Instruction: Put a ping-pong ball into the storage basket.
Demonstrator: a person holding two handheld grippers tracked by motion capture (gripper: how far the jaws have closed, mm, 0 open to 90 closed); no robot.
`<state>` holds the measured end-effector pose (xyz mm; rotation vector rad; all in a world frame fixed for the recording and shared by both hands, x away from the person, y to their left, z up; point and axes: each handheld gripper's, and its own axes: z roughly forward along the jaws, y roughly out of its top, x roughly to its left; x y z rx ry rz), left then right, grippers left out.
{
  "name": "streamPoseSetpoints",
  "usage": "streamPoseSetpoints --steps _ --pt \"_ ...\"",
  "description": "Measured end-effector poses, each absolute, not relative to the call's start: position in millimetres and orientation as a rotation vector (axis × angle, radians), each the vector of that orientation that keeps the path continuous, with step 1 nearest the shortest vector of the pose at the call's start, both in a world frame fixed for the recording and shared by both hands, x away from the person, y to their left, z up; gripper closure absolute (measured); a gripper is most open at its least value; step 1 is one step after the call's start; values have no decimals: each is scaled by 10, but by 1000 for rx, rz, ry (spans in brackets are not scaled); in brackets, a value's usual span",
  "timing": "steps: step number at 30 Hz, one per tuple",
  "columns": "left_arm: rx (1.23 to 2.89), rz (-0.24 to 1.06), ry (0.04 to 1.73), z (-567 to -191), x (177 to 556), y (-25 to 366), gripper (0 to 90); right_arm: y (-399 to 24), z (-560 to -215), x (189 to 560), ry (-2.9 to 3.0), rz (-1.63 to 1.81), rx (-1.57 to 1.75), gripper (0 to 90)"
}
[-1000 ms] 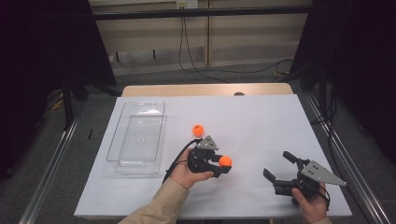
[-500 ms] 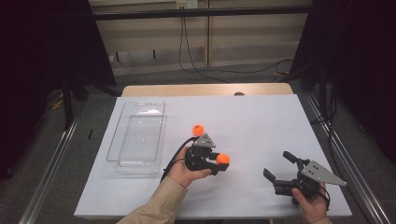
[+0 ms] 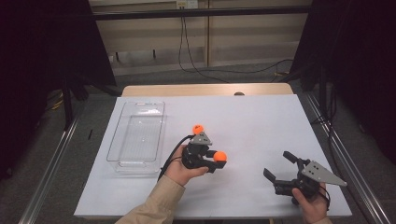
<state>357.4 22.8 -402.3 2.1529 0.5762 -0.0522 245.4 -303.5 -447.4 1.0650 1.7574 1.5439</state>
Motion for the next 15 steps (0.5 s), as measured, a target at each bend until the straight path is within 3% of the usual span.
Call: streamPoseSetpoints --steps 15 --pt "2142 -55 604 -3986 3614 303 509 -3033 -4476 2456 1759 1542 1068 17"
